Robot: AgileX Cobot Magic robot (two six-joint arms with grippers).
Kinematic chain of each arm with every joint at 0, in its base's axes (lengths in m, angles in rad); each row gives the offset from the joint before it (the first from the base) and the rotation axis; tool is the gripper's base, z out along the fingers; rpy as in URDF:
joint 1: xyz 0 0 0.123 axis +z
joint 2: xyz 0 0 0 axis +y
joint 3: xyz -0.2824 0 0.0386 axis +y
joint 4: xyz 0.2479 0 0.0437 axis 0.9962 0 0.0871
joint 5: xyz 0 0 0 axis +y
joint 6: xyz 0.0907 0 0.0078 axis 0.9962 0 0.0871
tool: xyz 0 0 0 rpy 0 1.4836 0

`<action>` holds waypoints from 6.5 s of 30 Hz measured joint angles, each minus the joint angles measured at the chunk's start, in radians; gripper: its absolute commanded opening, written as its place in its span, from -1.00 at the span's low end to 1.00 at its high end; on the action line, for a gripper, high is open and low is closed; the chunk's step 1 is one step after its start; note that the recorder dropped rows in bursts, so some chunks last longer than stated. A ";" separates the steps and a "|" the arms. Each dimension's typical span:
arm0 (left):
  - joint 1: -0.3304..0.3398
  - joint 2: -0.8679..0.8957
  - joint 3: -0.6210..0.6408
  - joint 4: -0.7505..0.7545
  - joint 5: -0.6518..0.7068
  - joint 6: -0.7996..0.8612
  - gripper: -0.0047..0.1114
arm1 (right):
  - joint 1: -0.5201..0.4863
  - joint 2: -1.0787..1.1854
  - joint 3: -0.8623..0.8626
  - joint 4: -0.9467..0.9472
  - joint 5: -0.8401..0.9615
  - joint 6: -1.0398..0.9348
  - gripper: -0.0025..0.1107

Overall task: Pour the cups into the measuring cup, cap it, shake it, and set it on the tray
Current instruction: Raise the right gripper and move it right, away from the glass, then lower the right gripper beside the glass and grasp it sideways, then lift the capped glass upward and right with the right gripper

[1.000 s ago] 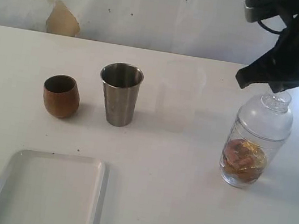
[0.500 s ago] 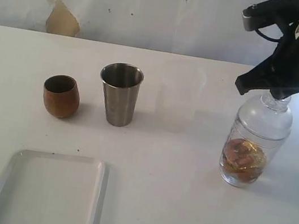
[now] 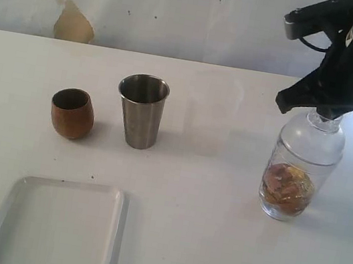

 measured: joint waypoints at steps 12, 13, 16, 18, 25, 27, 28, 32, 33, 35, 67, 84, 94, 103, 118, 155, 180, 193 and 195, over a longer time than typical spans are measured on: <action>0.000 0.000 0.000 0.000 0.000 0.000 -0.92 | 0.000 -0.013 0.000 0.010 -0.014 -0.024 -0.96; 0.000 0.000 0.000 0.000 0.000 0.000 -0.92 | 0.000 -0.017 0.000 0.017 -0.017 -0.024 -0.96; 0.000 0.000 0.000 0.000 0.000 0.000 -0.92 | 0.000 -0.032 0.000 0.019 -0.026 -0.026 -0.96; 0.000 0.000 0.000 0.000 0.000 0.000 -0.92 | 0.000 -0.041 0.000 0.019 -0.027 -0.026 -0.96; 0.000 0.000 0.000 0.000 0.000 0.000 -0.92 | 0.000 -0.057 -0.004 0.022 -0.038 -0.026 -0.96; 0.000 0.000 0.000 0.000 0.000 0.000 -0.92 | 0.000 -0.065 -0.014 0.022 -0.040 -0.026 -0.93; 0.000 0.000 0.000 0.000 0.000 0.000 -0.92 | 0.000 -0.072 -0.020 0.022 -0.045 -0.026 -0.88; 0.000 0.000 0.000 0.000 0.000 0.000 -0.92 | 0.000 -0.104 -0.041 0.022 -0.074 -0.026 -0.39; 0.000 0.000 0.000 0.000 0.000 0.000 -0.92 | 0.000 -0.113 -0.045 0.022 -0.080 -0.026 -0.17; 0.000 0.000 0.000 0.000 0.000 0.000 -0.92 | 0.000 -0.135 -0.052 0.022 -0.089 -0.026 0.31; 0.000 0.000 0.000 0.000 0.000 0.000 -0.92 | 0.000 -0.764 1.053 0.224 -1.266 0.085 0.76; 0.000 0.000 0.000 0.000 0.000 0.000 -0.92 | 0.000 -0.513 1.266 0.558 -1.706 -0.160 0.76; 0.000 0.000 0.000 0.000 0.000 0.000 -0.92 | 0.000 -0.291 1.266 0.489 -1.875 -0.156 0.76; 0.000 0.000 0.000 0.000 0.000 0.000 -0.92 | 0.000 -0.089 1.266 0.438 -2.110 -0.149 0.76; 0.000 0.000 0.000 0.000 0.000 0.000 -0.92 | 0.000 0.172 1.133 0.491 -2.277 -0.122 0.76; 0.000 0.000 0.000 0.000 0.000 0.000 -0.92 | 0.000 0.289 1.006 0.533 -2.291 -0.109 -0.95; 0.000 0.000 0.000 0.000 0.000 0.000 -0.92 | 0.047 -0.106 0.916 0.296 -1.881 -0.089 -0.96; 0.000 0.000 0.000 0.000 0.000 0.000 -0.92 | 0.054 -0.233 0.858 0.287 -1.664 -0.082 -0.96; 0.000 0.000 0.000 0.000 0.000 0.000 -0.92 | 0.033 -0.243 0.842 0.334 -1.616 -0.060 -0.96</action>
